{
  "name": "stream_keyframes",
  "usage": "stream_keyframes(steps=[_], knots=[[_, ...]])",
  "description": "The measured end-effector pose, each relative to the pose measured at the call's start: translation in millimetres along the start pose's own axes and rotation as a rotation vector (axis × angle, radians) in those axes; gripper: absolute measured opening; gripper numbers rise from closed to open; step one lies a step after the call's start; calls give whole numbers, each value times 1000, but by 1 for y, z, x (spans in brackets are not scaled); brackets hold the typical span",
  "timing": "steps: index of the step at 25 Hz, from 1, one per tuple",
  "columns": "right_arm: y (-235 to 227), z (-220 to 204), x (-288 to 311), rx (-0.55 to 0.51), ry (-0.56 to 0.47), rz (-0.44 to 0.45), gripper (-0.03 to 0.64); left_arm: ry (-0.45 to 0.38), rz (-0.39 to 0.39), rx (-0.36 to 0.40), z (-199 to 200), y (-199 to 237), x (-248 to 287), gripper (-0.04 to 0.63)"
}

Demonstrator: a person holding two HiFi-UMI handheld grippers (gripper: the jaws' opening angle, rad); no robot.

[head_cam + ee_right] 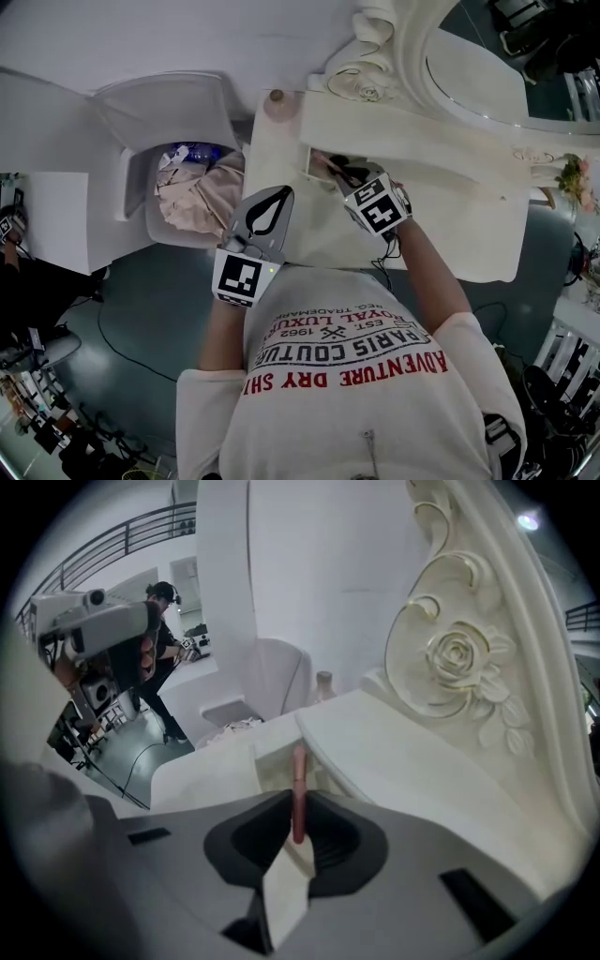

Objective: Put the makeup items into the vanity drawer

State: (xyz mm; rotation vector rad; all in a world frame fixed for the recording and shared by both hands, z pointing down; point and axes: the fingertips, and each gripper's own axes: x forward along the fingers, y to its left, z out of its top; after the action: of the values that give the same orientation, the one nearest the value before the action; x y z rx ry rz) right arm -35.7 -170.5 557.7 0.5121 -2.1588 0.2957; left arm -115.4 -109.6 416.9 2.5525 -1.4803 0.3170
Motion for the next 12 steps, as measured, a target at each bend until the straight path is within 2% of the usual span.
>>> stream_keyframes(steps=[1,2,3,5,9,12], knots=[[-1,1,2,14,-1,-4,57,1,1,0,-1,2,-1,9],[-2,1,3,28,-4,-4,134,5,4,-5,-3,4,-2,9],[-2,1,3,39,-7,-3,182,9,7,-15,-3,5,-3,9],[-2,1,1,56,-14,-12,183,11,8,-29,-3,6,-3,9],[-5,0,-7,75,-29,-38,183,-34,-29,37,2,4,1,9],[-9,-4,-17,97,-38,-63,183,-46,-55,42,7,-2,6,9]])
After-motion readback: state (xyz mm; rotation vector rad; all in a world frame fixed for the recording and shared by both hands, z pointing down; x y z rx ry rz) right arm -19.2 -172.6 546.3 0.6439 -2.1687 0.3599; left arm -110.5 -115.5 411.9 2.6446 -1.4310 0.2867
